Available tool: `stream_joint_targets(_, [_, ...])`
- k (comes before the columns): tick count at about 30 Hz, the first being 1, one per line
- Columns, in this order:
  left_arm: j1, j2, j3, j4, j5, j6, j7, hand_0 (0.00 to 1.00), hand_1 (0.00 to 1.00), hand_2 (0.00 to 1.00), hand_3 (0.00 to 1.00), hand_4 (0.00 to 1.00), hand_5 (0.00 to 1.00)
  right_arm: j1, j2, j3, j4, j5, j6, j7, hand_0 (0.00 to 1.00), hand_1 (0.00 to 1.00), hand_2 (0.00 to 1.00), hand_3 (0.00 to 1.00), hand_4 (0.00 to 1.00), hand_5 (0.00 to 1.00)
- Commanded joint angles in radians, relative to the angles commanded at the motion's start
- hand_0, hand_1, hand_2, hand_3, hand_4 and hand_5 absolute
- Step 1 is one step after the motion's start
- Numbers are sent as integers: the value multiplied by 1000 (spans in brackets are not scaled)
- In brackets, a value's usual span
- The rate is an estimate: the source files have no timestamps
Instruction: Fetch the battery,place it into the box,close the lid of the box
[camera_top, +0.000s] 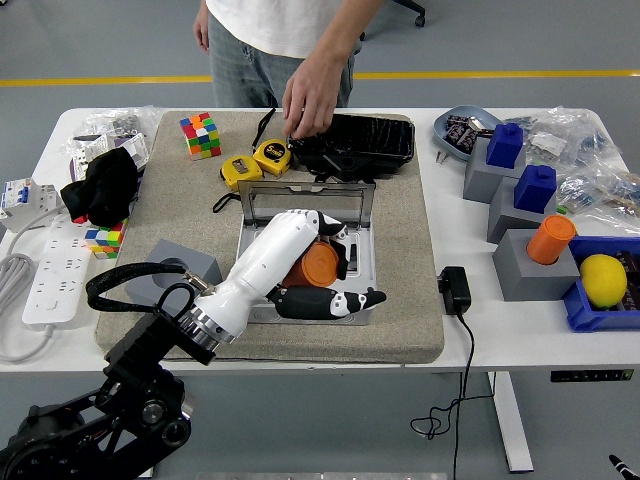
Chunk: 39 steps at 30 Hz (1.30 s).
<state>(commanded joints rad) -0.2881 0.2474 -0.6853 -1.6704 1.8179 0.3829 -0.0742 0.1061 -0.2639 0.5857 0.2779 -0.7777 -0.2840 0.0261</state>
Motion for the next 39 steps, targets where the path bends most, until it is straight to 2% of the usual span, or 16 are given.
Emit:
stream_joint_targets(6, [-57,-11,26,91,-12,9,-13,49,2,2,2,900,374,3,0,-2,0,0,1,0,821,804,766,766,998,998])
stream_joint_targets(15, [-153,-64,11,221,-20,23,-8,50,2,3,2,891,371,7,2,-19,-3,10,2,0,821,804,765,766,998,998])
stream_joint_targets(20, [-192,-85,19,285,-36,27,-17,48,2,2,2,884,373,10,1,-23,-3,12,2,1,821,804,765,766,998,998])
stream_joint_targets(29, [-224,-109,30,373,-49,32,-30,53,2,3,2,861,361,7,0,-31,-5,18,2,2,820,804,765,766,998,998])
stream_joint_targets(39, [-223,-112,51,410,-52,31,-36,54,2,4,2,855,360,11,-1,-28,-5,16,2,2,821,804,765,767,998,998])
